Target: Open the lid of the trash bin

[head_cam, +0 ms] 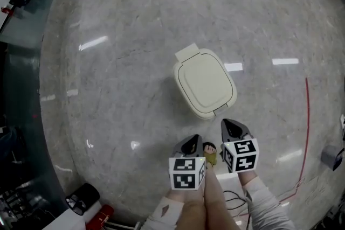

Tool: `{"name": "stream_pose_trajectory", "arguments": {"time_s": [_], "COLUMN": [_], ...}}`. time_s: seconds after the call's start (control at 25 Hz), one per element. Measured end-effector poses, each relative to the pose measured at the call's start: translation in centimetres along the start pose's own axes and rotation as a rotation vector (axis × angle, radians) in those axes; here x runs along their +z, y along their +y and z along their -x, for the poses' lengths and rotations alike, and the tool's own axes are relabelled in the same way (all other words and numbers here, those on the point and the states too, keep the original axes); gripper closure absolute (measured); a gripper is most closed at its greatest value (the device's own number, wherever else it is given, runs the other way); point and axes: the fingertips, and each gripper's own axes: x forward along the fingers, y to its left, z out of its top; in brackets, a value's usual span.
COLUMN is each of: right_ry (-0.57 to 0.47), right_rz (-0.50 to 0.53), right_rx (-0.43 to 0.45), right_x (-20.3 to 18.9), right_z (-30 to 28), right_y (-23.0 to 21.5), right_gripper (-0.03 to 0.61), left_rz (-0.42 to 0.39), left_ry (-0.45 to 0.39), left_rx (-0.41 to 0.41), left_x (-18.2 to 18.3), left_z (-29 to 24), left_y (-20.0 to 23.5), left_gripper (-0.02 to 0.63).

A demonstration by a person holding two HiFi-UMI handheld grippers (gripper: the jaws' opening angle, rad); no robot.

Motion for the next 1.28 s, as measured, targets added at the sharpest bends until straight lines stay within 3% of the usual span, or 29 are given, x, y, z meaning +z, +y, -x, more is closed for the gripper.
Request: {"name": "stream_pose_trajectory", "arguments": {"time_s": [0.64, 1.28], "right_ry": [0.147, 0.179], "right_rz": [0.032, 0.042], "right_rx": [-0.039, -0.024], "right_x": [-4.3, -5.0], "right_z": [-7.8, -8.7], "right_y": [-1.8, -2.0], "right_gripper": [0.576, 0.575], "left_rz": [-0.026, -0.007], "left_ry": [0.067, 0.076], "left_rx": [-0.014, -0.013], "left_x": [-2.6, -2.4], "left_z": [-4.9, -4.7], "left_y": [1.7, 1.8], "left_gripper": [0.609, 0.609]}}
